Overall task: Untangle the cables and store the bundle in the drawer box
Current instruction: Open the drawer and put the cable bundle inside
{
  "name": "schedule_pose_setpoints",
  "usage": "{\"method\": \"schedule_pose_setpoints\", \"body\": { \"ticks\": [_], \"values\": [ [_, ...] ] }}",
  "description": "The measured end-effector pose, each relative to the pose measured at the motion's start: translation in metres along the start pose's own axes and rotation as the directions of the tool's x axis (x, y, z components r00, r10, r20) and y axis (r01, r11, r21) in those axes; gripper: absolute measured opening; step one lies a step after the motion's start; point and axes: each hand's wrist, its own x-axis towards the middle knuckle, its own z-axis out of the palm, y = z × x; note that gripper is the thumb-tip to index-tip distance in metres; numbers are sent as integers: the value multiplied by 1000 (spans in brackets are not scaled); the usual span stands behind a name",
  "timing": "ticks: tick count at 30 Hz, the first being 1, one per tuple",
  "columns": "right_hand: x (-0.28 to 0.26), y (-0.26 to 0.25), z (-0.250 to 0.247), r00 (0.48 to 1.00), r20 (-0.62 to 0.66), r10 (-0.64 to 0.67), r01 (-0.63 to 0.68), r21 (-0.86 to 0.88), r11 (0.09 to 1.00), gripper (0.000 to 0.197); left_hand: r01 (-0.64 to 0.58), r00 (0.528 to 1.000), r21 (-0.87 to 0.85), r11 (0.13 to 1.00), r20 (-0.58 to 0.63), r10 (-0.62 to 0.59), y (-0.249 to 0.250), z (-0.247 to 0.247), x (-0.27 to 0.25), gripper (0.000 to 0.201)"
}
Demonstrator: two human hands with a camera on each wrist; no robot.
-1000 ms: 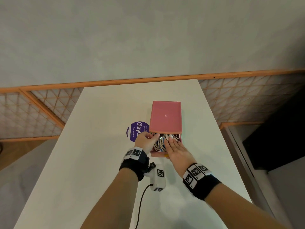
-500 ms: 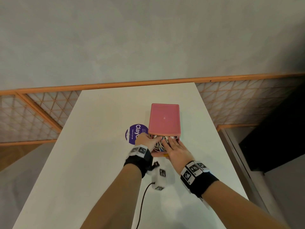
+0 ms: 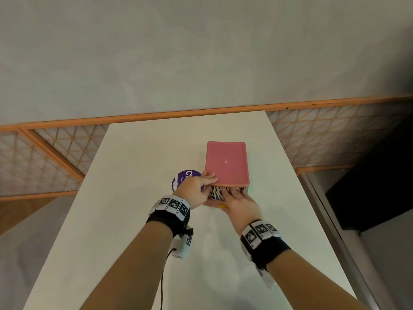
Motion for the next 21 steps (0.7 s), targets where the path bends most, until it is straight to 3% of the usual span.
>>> {"method": "schedule_pose_setpoints", "body": {
  "ticks": [2, 4, 6, 9, 12, 14, 16, 21],
  "values": [
    [-2, 9, -9, 994, -107, -15, 19, 43, 999, 42, 14, 996, 3, 1000, 87, -15, 1, -6, 1, 62],
    [-4, 20, -10, 976, -211, -52, 58, 22, 998, 50, 15, 991, 39, 999, 132, -21, 4, -9, 0, 80],
    [-2, 27, -10, 962, -252, -109, 112, -2, 994, 64, -8, 990, 80, 997, 139, -3, 6, -9, 0, 83],
    [8, 39, -12, 938, -299, -174, 168, -43, 985, 72, -20, 993, 133, 991, 114, 5, 6, -6, 0, 73],
    [21, 43, -15, 924, -349, -156, 153, -38, 988, 42, -30, 1000, 268, 963, 15, 27, 6, 6, 4, 49],
    [29, 42, -19, 942, -312, -125, 143, 34, 989, 29, -33, 997, 316, 948, -53, 52, 5, 14, 5, 42],
    [32, 42, -21, 959, -266, -98, 126, 90, 988, 29, -58, 994, 326, 944, -69, 85, 2, 15, 4, 40],
    [29, 41, -21, 949, -295, -107, 124, 41, 991, 36, -95, 992, 391, 916, -44, 122, -2, 12, 7, 37]
  ]
}}
